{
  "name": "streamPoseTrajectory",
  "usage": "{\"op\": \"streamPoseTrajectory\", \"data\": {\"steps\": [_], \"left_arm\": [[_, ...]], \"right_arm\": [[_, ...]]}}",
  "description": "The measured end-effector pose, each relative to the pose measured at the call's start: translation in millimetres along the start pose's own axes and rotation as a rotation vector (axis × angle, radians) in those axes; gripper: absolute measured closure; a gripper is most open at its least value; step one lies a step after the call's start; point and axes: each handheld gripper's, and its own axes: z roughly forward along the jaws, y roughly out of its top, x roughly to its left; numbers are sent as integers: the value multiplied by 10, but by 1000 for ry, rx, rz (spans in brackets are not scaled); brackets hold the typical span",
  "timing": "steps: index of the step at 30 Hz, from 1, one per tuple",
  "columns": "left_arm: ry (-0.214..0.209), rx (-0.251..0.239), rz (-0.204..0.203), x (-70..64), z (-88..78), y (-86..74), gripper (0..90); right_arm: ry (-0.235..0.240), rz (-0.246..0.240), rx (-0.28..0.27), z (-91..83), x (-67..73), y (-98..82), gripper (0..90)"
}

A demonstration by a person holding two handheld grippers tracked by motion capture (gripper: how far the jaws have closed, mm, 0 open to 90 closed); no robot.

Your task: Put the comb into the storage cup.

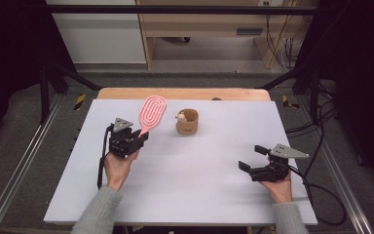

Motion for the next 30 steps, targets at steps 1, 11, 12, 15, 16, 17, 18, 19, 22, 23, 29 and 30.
{"op": "streamPoseTrajectory", "data": {"steps": [1, 11, 12, 15, 16, 17, 18, 19, 22, 23, 29, 30], "left_arm": [[-2, -2, 5, 0, -21, -4, 692], [-27, -46, 39, -58, -170, -79, 692], [-29, -51, 44, -66, -186, -88, 692], [-37, -65, 60, -97, -232, -111, 692], [-42, -69, 68, -109, -253, -115, 692], [-45, -73, 71, -118, -265, -117, 692], [-49, -76, 75, -129, -280, -120, 692], [-52, -80, 81, -141, -294, -124, 692], [-58, -90, 96, -182, -333, -132, 692], [-64, -92, 96, -191, -339, -134, 692], [-66, -93, 127, -273, -362, -185, 692], [-69, -93, 129, -278, -363, -192, 692]], "right_arm": [[0, 0, -1, 0, 1, 1, 3], [9, -6, -4, 14, 33, 20, 3], [11, -7, -5, 15, 37, 24, 2], [16, -12, -6, 22, 51, 33, 2], [15, -11, -6, 25, 55, 33, 2], [17, -11, -4, 27, 60, 35, 2], [16, -12, -4, 28, 63, 36, 3], [18, -13, -4, 28, 66, 39, 2], [21, -13, -8, 26, 74, 47, 3], [22, -14, -9, 28, 79, 50, 3], [35, -18, -14, 32, 111, 78, 3], [35, -20, -15, 31, 117, 85, 3]]}}
